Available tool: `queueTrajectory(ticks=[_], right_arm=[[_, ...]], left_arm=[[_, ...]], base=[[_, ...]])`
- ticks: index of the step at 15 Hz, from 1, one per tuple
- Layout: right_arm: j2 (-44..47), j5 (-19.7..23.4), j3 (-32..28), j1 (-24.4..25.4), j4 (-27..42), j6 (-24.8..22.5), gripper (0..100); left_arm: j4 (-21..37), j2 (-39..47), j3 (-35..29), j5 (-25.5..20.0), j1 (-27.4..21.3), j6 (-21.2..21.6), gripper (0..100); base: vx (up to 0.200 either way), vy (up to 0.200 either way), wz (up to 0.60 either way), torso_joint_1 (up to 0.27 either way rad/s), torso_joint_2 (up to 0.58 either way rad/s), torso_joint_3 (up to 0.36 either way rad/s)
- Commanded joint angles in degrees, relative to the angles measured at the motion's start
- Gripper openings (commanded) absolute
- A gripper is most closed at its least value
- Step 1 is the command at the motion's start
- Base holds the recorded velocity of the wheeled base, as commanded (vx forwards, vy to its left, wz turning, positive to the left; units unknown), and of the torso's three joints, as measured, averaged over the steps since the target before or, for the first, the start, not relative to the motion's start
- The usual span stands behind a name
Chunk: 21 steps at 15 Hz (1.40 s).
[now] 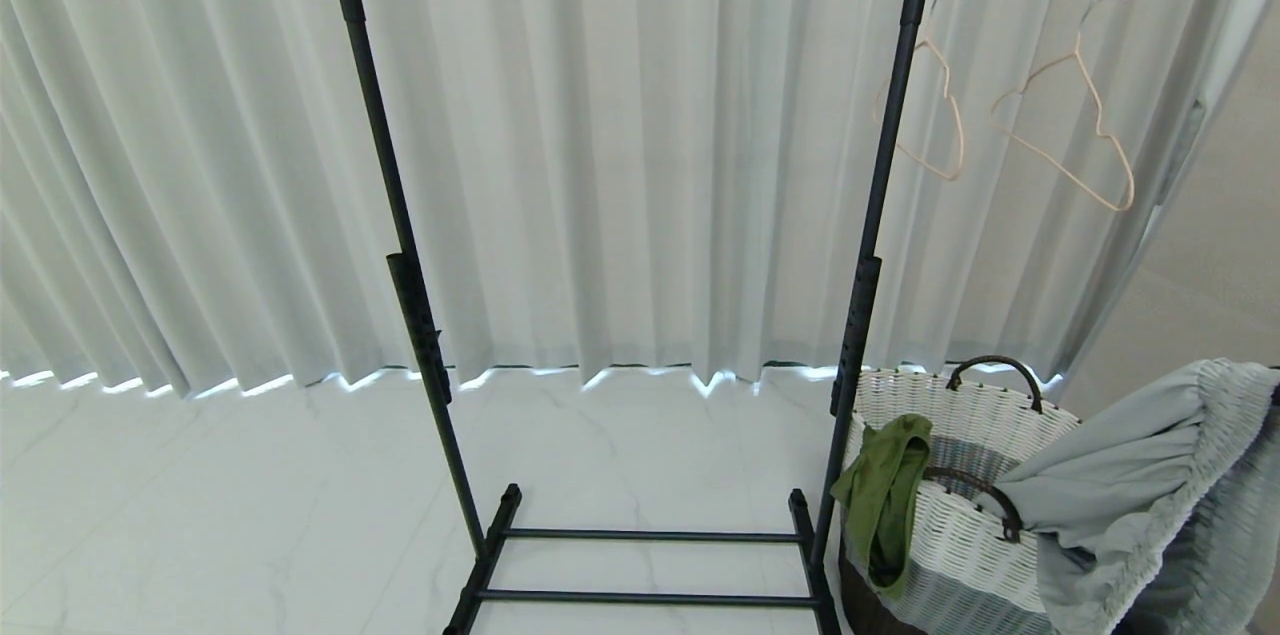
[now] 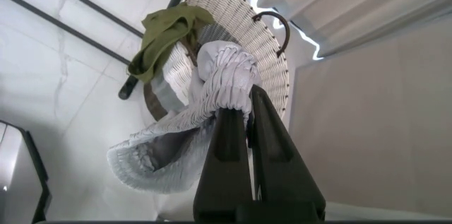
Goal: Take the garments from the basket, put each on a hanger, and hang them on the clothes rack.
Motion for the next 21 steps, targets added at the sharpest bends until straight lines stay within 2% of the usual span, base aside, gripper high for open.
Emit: queueTrajectory(ticks=[1,4,5,6,7,8,9,10,12,14,15,16,19,20,21], right_arm=[[0.12,0.01,-0.13,0.06,-0.06,-0.09,0],[-0.32,0.19,-0.3,0.06,-0.23,0.0,0],[-0.41,0.19,-0.3,0.06,-0.23,0.08,0],[-0.41,0.28,-0.3,0.06,-0.32,0.26,0],[-0.41,0.98,-0.48,0.06,-0.41,0.7,0],[-0.41,1.6,-0.48,0.06,-1.38,0.79,0],[-0.41,2.03,-0.22,0.06,-3.05,1.31,0],[-0.41,2.03,-0.48,0.06,-4.1,2.37,0],[-0.5,2.47,-0.92,0.5,-5.86,3.78,0],[-0.76,2.74,-2.15,1.99,-7.35,6.06,0],[-0.76,2.91,-3.12,3.05,-7.7,7.2,0],[-0.68,2.91,-4.52,3.75,-7.7,8.43,0],[0.38,3.27,-7.77,5.6,-7.7,9.93,0],[0.99,3.79,-8.92,6.21,-7.7,10.46,0],[1.7,4.06,-10.24,6.83,-7.7,10.89,0]], left_arm=[[-0.02,0.09,0.0,0.04,-0.02,-0.01,100],[-0.37,0.0,0.0,-0.22,-0.11,0.08,100],[-1.43,0.97,-2.9,-2.77,-0.46,-0.8,100],[-1.69,6.94,-10.11,-7.25,-1.96,-6.07,100],[-1.87,13.01,-15.82,-8.13,-2.4,-8.01,100],[-1.78,17.58,-19.69,-9.54,-2.83,-7.04,100],[-1.87,25.14,-25.4,-14.9,-4.33,-4.14,100],[-1.87,31.73,-29.88,-18.33,-5.03,-2.21,100],[-1.96,46.49,-38.58,-18.86,-6.88,0.69,100],[-2.13,60.12,-48.34,-18.68,-11.89,-0.89,100],[-2.22,65.13,-51.42,-17.89,-15.4,-1.68,100],[-2.57,70.84,-54.23,-14.81,-20.59,-3.61,100],[-7.41,86.57,-58.8,0.83,-37.73,-15.04,100],[-7.49,90.97,-58.62,4.08,-42.03,-17.59,100],[-7.76,94.57,-58.62,4.44,-45.81,-20.31,100]], base=[[0.0,0.0,0.0,0.0,0.0,0.0],[0.0,0.0,0.0,0.0,0.0,0.0],[0.0,0.0,0.0,0.0,0.0,0.0],[0.0,0.0,0.0,0.0,0.0,0.0],[0.0,0.0,0.0,0.0,0.0,0.0],[0.0,0.0,0.0,0.0,0.0,0.0],[0.0,0.0,0.0,0.0,0.0,0.0],[0.0,0.0,0.0,0.0,0.0,0.0],[0.0,0.0,0.0,0.0,0.0,0.0],[0.0,0.0,0.0,0.0,0.0,0.0],[0.0,0.0,0.0,0.0,0.0,0.0],[0.0,0.0,0.0,0.0,0.0,0.0],[0.0,0.0,0.0,0.0,0.0,0.0],[0.0,0.0,0.0,0.0,0.0,0.0],[0.0,0.0,0.0,0.0,0.0,0.0]])
